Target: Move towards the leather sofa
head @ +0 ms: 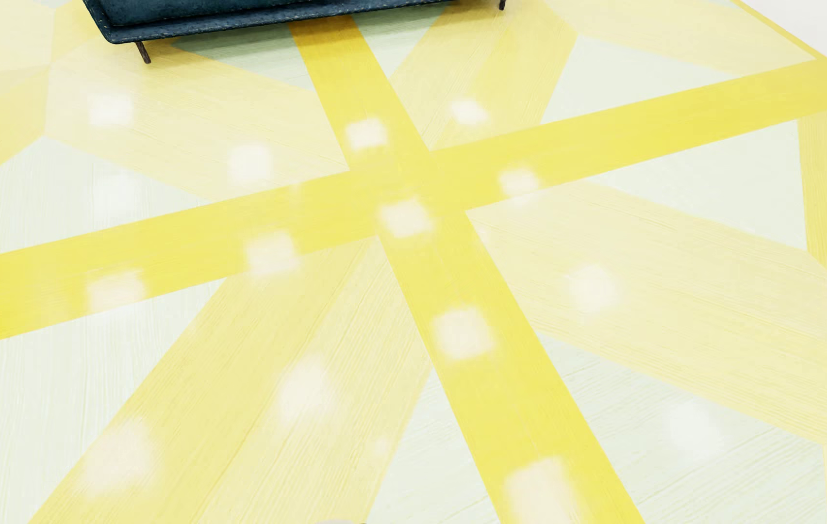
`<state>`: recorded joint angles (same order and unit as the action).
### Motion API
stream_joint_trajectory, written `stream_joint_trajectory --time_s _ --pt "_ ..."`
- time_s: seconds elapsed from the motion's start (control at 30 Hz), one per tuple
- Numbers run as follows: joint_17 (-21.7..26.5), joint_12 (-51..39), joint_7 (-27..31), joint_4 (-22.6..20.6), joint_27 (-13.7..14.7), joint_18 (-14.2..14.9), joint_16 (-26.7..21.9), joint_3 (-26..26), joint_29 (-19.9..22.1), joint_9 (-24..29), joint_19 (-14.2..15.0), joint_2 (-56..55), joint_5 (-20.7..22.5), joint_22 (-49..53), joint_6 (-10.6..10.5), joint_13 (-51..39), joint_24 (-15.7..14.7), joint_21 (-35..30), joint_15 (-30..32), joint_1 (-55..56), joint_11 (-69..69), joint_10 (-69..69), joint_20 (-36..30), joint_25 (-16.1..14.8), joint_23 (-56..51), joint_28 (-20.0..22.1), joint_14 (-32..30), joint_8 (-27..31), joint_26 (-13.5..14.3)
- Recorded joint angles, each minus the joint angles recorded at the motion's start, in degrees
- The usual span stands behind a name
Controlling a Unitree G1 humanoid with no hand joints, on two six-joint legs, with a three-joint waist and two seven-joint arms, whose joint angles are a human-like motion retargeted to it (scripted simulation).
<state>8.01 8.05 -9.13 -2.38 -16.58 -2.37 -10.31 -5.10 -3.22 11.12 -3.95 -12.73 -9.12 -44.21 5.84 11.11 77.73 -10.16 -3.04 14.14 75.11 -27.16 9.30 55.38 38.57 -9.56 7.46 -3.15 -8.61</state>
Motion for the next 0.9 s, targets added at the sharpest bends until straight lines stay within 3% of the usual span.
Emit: stream_joint_trajectory --time_s 0.1,0.2,0.27,0.33,0.4,0.47,0.53,0.57,0.6,0.63,0.67,0.73,0.8,0.83,0.9 --pt "2.1 -9.4 -0.3 -2.6 3.4 -0.7 -1.4 3.0 -1.5 -0.9 -0.5 -11.1 -2.8 5.4 -0.1 4.3 -1.1 3.4 0.3 -9.5 -5.2 6.0 -6.0 -1.5 0.4 2.3 2.7 -5.8 4.0" --pt "1.8 -17.3 1.0 -5.1 5.1 -1.3 -1.8 5.5 0.0 -1.7 0.9 -16.2 0.7 14.3 -0.6 8.9 -3.4 8.7 1.6 -16.6 -31.5 10.1 -13.4 -3.8 -2.8 5.2 6.0 -8.9 4.6" --pt "-0.3 -20.6 2.2 -6.3 5.7 -1.3 -1.1 6.4 0.9 -2.3 2.4 -15.2 4.9 21.4 -1.0 11.5 -10.6 12.0 2.4 -20.9 -55.9 12.4 -17.3 -4.5 -4.9 3.8 8.4 -8.2 3.5" --pt "-2.0 -21.5 3.1 -7.0 6.8 -1.1 -1.8 6.9 0.9 -2.5 2.6 -14.3 6.6 28.4 -1.5 13.5 -17.8 13.5 2.0 -24.9 -65.8 11.7 -21.5 -3.5 -6.3 2.8 10.3 -9.8 4.3" --pt "-3.5 -19.4 3.5 -5.8 7.1 0.4 -3.1 7.5 0.9 -2.4 -3.4 -14.6 8.7 33.6 -2.6 13.5 -20.4 13.7 7.7 -27.5 -58.7 5.7 -24.3 -1.8 -5.9 2.7 8.7 -7.2 4.3" --pt "-5.5 -15.1 4.0 -3.4 6.3 3.3 -3.1 7.9 1.3 -1.9 -5.5 -14.3 8.5 35.1 -4.2 12.8 -19.2 14.4 4.3 -25.4 -47.3 -9.3 -26.0 -0.1 -4.7 1.8 0.3 -8.5 2.7" --pt "-7.5 -11.5 5.2 -0.2 6.4 10.7 -2.5 8.0 2.0 -1.5 -4.7 -11.0 8.3 32.3 -5.8 11.8 -13.8 15.1 -3.6 -17.0 -41.2 -31.4 -27.8 0.6 -4.5 1.1 -10.3 -10.5 0.5" --pt "-8.0 -10.0 6.0 1.4 6.9 10.1 -1.9 7.8 2.5 -1.3 -4.1 -8.1 8.4 29.7 -6.5 11.0 -10.2 15.0 -6.4 -12.1 -40.7 -39.9 -28.2 1.0 -4.7 1.6 -12.7 -11.4 -0.5" --pt "-7.9 -8.0 6.2 3.1 7.5 8.2 -0.7 7.3 2.8 -1.2 -3.6 -4.8 8.6 26.6 -7.1 9.9 -7.6 14.4 -8.4 -7.4 -41.3 -45.5 -27.6 1.6 -4.9 2.7 -10.2 -11.8 -1.7" --pt "-7.4 -5.6 5.5 5.4 8.1 6.5 1.0 6.7 2.8 -1.1 -3.1 -1.3 9.1 23.1 -7.5 8.4 -6.9 13.5 -9.9 -3.1 -42.6 -48.4 -25.5 2.4 -5.2 4.2 -9.0 -11.6 -3.3" --pt "-6.7 -3.1 4.2 8.2 9.1 5.5 2.9 5.8 2.8 -1.1 -2.5 2.0 9.7 19.5 -7.7 6.7 -8.4 12.2 -11.2 0.8 -44.2 -48.7 -22.2 3.0 -5.9 5.5 -9.1 -11.0 -4.8" --pt "-5.4 1.1 1.4 12.2 11.4 3.3 6.0 3.8 2.8 -1.2 -1.6 7.8 11.1 12.3 -8.0 4.0 -14.3 9.8 -13.6 7.2 -47.0 -41.8 -14.4 3.1 -9.3 7.2 -8.0 -9.2 -8.2" --pt "-3.9 4.0 -2.8 14.1 13.7 1.7 5.6 2.2 3.6 -1.5 -1.2 12.9 12.0 5.9 -8.1 1.0 -16.9 8.5 -16.0 10.6 -49.6 -25.2 -10.2 1.0 -13.0 5.8 -6.8 -7.8 -10.7" --pt "-3.3 5.0 -6.3 14.4 14.3 2.2 4.9 1.6 3.8 -1.7 -0.5 15.4 12.3 2.6 -8.1 0.0 -16.1 8.1 -17.1 10.5 -51.3 -13.0 -9.7 -0.5 -15.3 4.3 -8.3 -7.4 -11.2" --pt "-2.5 6.6 -10.5 11.5 14.4 6.3 2.6 1.0 3.9 -2.1 0.4 20.5 12.7 -3.0 -8.0 -1.0 -11.2 8.2 -18.0 9.2 -55.0 11.4 -11.5 -3.3 -18.9 -1.2 -12.0 -7.0 -10.3"
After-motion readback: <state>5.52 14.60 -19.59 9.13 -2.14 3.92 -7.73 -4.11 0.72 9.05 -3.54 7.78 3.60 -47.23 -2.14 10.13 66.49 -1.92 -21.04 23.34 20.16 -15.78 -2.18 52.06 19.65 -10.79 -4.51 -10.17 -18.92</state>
